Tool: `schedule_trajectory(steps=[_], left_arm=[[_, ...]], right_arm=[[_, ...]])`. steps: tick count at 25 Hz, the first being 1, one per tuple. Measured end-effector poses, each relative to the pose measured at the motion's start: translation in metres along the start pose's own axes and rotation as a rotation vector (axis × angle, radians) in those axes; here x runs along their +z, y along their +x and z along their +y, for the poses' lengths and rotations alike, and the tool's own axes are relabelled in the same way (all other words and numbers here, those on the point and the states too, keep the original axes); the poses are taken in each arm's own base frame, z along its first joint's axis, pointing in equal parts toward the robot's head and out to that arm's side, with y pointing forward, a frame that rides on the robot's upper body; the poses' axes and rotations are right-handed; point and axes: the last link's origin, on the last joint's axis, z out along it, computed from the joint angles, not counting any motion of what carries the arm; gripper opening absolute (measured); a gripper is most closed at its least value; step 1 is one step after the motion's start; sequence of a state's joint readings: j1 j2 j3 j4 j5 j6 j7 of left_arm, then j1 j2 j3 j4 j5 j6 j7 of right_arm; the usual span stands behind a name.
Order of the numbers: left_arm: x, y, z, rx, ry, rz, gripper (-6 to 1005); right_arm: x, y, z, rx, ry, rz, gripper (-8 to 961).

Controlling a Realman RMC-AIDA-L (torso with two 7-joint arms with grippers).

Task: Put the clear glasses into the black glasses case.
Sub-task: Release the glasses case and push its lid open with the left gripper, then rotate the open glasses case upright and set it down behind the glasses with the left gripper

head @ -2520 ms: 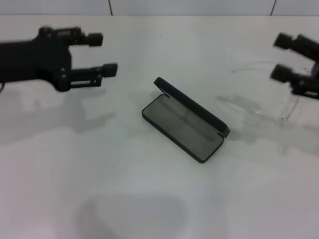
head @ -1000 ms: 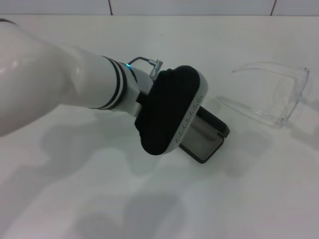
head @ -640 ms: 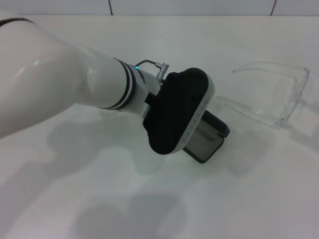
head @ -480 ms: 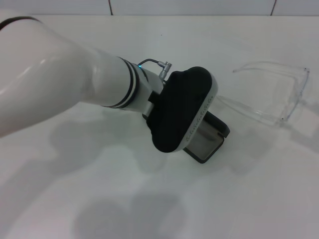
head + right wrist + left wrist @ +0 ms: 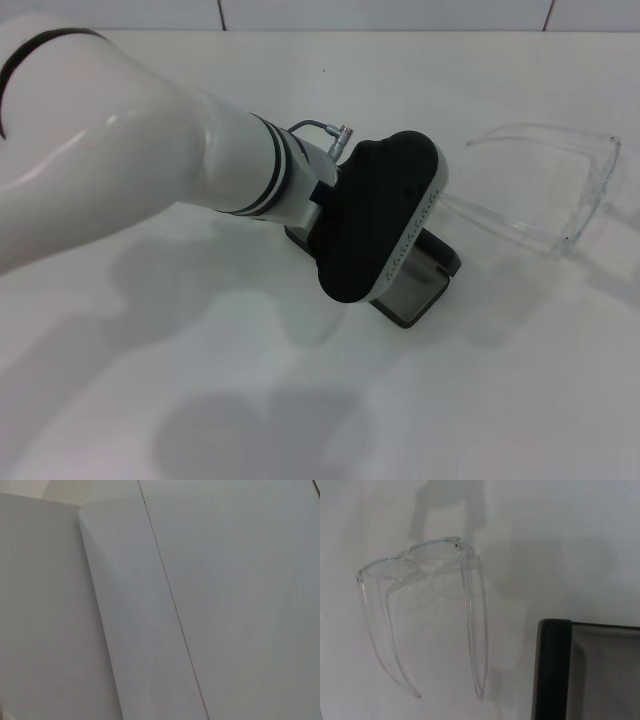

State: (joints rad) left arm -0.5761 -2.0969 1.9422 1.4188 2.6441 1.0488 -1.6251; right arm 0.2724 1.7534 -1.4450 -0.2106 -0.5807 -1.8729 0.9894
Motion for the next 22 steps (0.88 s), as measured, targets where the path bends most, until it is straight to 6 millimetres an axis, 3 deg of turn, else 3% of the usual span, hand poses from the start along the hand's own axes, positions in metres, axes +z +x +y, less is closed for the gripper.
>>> schedule_trajectory(steps=[8, 13, 22], left_arm=[[0.0002, 0.0009, 0.0007, -0.002, -0.006, 0.001, 489], [0.0, 0.0011, 0.0005, -0.014, -0.005, 0.001, 251], [-0.0078, 0.0064, -0.0069, -0.118, 0.032, 0.011, 205]], right_arm=[[-0.0055, -0.002, -0.0008, -0.008, 0.026, -0.015, 873], [-0.0075, -0.0013, 0.0002, -0.006, 0.031, -0.015, 872], [-0.01, -0.0007, 0.0013, -0.006, 0.036, -0.014, 872]])
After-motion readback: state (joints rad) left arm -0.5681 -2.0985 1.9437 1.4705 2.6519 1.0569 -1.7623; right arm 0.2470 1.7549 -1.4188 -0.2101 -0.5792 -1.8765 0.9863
